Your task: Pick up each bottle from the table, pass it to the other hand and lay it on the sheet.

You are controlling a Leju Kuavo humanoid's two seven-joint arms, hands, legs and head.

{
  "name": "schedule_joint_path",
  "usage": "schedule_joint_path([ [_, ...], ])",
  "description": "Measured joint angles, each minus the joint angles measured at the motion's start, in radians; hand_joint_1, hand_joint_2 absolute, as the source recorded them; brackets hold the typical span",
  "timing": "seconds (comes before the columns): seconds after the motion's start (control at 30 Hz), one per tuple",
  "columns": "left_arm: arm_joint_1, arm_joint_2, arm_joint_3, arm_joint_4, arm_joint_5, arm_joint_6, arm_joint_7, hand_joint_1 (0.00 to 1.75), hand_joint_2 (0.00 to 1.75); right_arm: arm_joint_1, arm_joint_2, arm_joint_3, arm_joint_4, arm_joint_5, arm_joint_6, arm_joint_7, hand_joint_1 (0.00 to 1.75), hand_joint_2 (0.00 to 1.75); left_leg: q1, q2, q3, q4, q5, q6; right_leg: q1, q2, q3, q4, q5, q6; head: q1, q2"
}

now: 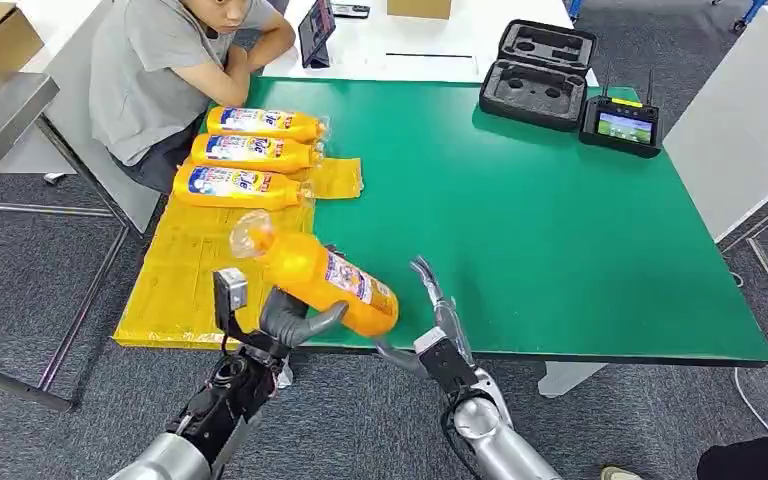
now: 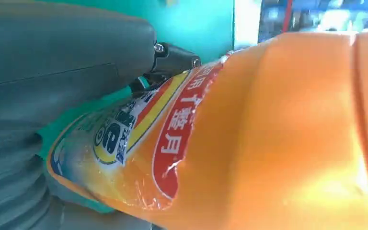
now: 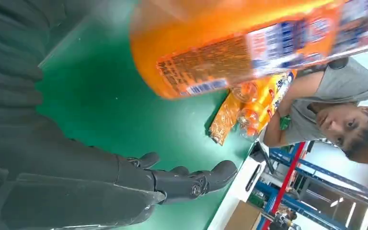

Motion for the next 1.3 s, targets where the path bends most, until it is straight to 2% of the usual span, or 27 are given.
schedule_joint_path([
  [0.1, 0.007, 0.016, 0.001, -0.057, -0.153, 0.162, 0.000, 1.75, 1.75, 0.000, 0.000, -0.001, 0.000, 0.000, -0.005, 0.000, 0.00, 1.75, 0.000, 0.000, 0.000, 0.000, 0.000, 0.000, 0.000, 0.000, 0.000, 0.000, 0.000, 0.000, 0.000, 0.000],
  [0.4, 0.020, 0.065, -0.004, -0.128, -0.457, 0.501, -0.001, 1.75, 1.75, 0.007, 0.000, -0.013, 0.004, -0.002, -0.025, 0.000, 0.00, 1.75, 0.000, 0.000, 0.000, 0.000, 0.000, 0.000, 0.000, 0.000, 0.000, 0.000, 0.000, 0.000, 0.000, 0.000],
  [0.67, -0.002, 0.087, -0.010, -0.103, -0.561, 0.637, -0.001, 1.75, 1.75, 0.024, 0.005, -0.021, 0.004, 0.002, -0.024, 0.000, 0.00, 1.75, 0.000, 0.000, 0.000, 0.000, 0.000, 0.000, 0.000, 0.000, 0.000, 0.000, 0.000, 0.000, 0.000, 0.000],
  [1.1, -0.008, 0.098, -0.019, -0.076, -0.577, 0.651, -0.001, 1.75, 1.75, 0.028, 0.008, -0.027, 0.004, 0.002, -0.023, 0.000, 0.00, 1.75, 0.000, 0.000, 0.000, 0.000, 0.000, 0.000, 0.000, 0.000, 0.000, 0.000, 0.000, 0.000, 0.000, 0.000],
  [1.13, -0.010, 0.098, -0.020, -0.073, -0.596, 0.671, 0.000, 1.75, 1.75, 0.028, 0.008, -0.027, 0.004, 0.002, -0.022, 0.000, 0.00, 1.75, 0.000, 0.000, 0.000, 0.000, 0.000, 0.000, 0.000, 0.000, 0.000, 0.000, 0.000, 0.000, 0.000, 0.000],
  [1.17, -0.013, 0.098, -0.022, -0.067, -0.620, 0.695, 0.000, 1.66, 1.75, 0.029, 0.008, -0.027, 0.004, 0.002, -0.022, 0.000, 0.00, 1.75, 0.000, 0.000, 0.000, 0.000, 0.000, 0.000, 0.000, 0.000, 0.000, 0.000, 0.000, 0.000, 0.000, 0.000],
  [1.3, -0.039, 0.100, -0.035, -0.039, -0.746, 0.818, 0.053, 1.75, 1.75, 0.032, 0.009, -0.029, 0.004, 0.002, -0.022, 0.000, 0.00, 1.75, 0.000, 0.000, 0.000, 0.000, 0.000, 0.000, 0.000, 0.000, 0.000, 0.000, 0.000, 0.000, 0.000, 0.000],
])
